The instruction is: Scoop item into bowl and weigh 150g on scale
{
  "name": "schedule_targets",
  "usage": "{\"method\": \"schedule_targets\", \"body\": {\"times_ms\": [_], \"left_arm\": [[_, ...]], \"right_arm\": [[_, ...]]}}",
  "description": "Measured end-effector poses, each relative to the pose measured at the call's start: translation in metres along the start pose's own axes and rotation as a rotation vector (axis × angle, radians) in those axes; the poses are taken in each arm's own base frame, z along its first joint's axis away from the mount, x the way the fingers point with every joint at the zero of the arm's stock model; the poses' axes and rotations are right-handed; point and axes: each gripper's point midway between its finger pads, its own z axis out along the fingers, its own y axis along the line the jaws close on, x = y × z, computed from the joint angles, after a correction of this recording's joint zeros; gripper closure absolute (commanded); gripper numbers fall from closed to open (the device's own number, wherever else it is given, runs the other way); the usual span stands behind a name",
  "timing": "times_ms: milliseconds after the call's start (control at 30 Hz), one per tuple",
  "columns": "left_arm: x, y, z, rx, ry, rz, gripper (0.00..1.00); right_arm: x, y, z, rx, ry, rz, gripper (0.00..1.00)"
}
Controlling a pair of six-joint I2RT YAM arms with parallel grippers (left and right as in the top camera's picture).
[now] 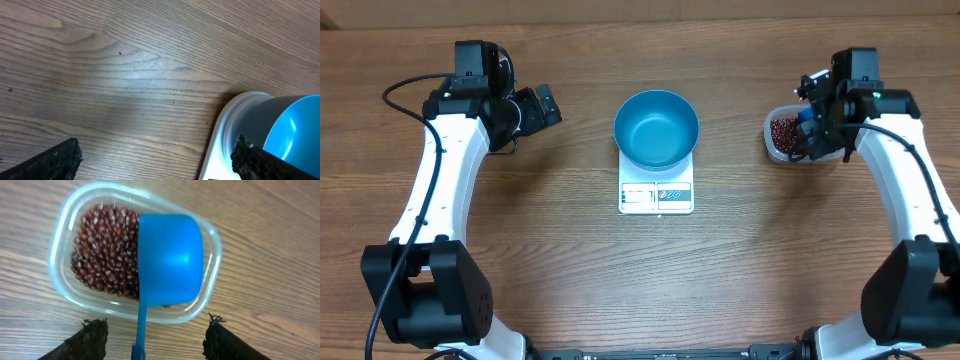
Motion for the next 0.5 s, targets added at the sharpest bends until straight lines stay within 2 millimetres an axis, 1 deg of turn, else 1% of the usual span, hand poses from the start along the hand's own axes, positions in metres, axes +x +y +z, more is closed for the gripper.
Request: {"method": "schedule_targets", "body": {"times_ms": [67,100,133,233,267,300,333,367,433,500], "left_arm": [[0.000,0.000,0.000,0.000,0.000,0.000,0.00],[0.000,0.000,0.000,0.000,0.001,0.000,0.00],[0.000,0.000,0.000,0.000,0.000,0.000,0.00],[0.000,0.000,0.000,0.000,0.000,0.000,0.00],[0.000,0.000,0.000,0.000,0.000,0.000,0.00],[0.000,0.000,0.000,0.000,0.000,0.000,0.00],[0.000,0.000,0.000,0.000,0.000,0.000,0.01],[0.000,0.000,0.000,0.000,0.000,0.000,0.01],[0.000,0.000,0.000,0.000,0.000,0.000,0.00],[0.000,0.000,0.000,0.000,0.001,0.000,0.00]], "right_arm": [[0.000,0.000,-0.012,-0.006,-0.008,0.031,0.36],[0.002,-0.001,-0.026,-0.005,-0.023,0.068,0.36],[0.004,-0.001,-0.035,-0.004,-0.030,0.093,0.36],[0.016,0.003,-0.059,-0.018,-0.030,0.185,0.33],[0.017,0.002,-0.064,-0.016,-0.038,0.208,0.25],[0.017,0.002,-0.072,-0.015,-0.061,0.247,0.22],[0.014,0.000,-0.074,-0.013,-0.078,0.264,0.14],[0.011,0.000,-0.074,-0.011,-0.091,0.280,0.00],[0.008,0.000,-0.067,-0.009,-0.107,0.302,0.00],[0.012,0.004,-0.056,-0.016,-0.097,0.316,0.00]]}}
